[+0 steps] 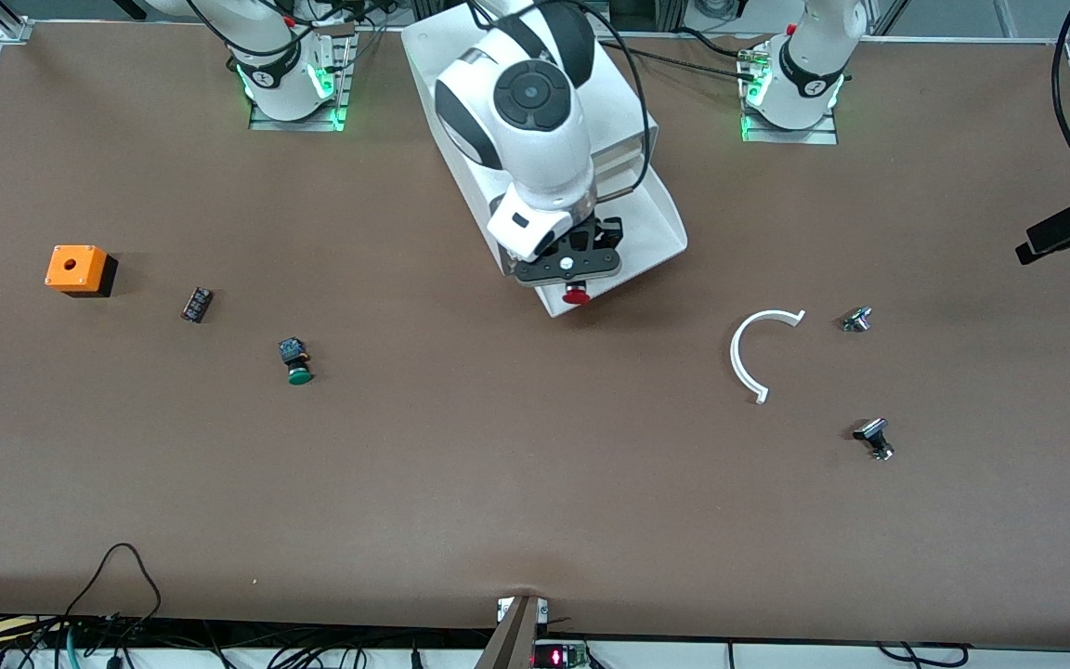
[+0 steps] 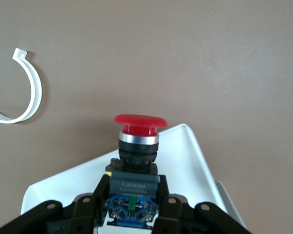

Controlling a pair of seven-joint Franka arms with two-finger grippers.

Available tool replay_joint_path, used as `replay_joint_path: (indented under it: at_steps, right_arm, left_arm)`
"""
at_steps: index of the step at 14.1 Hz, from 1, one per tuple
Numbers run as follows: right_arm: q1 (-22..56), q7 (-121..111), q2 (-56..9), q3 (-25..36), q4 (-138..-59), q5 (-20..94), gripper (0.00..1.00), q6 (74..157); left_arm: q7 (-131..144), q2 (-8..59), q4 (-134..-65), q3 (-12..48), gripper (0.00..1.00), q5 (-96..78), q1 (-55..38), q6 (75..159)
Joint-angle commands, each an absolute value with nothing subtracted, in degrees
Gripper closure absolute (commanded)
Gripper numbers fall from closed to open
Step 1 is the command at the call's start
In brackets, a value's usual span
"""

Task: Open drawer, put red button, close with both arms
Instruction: 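Carry the red button with the right gripper over the open drawer, then lower the red button into the drawer and open the right gripper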

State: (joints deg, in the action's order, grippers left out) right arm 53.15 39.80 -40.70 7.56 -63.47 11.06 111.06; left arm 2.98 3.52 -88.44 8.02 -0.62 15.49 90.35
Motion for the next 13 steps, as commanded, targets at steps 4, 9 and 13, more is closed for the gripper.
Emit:
replay_joint_path:
  at_steps: [4, 9, 13]
  right_arm:
    - [56.6, 43.15, -44.65, 8.09, -61.7, 10.37, 0.83, 112.68]
    - [59.15, 45.78, -44.3, 8.09, -64.07, 10.37, 0.81, 112.24]
    - [60.03, 46.93, -43.86, 8.09, -66.44, 10.37, 0.56, 112.15]
  left_arm:
    - [1.67, 4.22, -87.01, 8.17, 0.0, 0.53, 15.91, 89.47]
    - [1.58, 4.31, -86.92, 8.17, 0.0, 0.44, 16.17, 89.47]
    - [1.58, 4.39, -86.84, 8.17, 0.0, 0.44, 16.17, 89.47]
